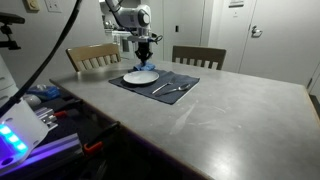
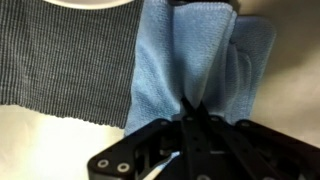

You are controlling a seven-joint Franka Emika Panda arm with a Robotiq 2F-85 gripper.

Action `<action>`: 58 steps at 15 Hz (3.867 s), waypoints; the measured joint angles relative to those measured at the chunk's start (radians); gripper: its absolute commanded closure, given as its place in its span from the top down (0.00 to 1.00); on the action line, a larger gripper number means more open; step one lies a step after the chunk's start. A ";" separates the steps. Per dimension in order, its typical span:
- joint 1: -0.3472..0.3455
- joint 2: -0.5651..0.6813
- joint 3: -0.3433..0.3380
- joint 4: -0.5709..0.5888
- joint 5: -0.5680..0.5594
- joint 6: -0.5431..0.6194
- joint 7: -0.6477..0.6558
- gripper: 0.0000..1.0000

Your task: Use the blue towel to wipe the plate

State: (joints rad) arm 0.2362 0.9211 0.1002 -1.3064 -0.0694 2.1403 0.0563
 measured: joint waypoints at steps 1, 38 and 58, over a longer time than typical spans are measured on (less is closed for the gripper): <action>0.000 -0.010 0.000 -0.003 0.000 -0.004 0.000 0.01; -0.112 -0.343 -0.047 -0.647 0.064 0.255 0.061 0.01; -0.113 -0.389 -0.100 -0.716 0.027 -0.011 0.083 0.01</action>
State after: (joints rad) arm 0.1235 0.5322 0.0004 -2.0222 -0.0425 2.1288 0.1398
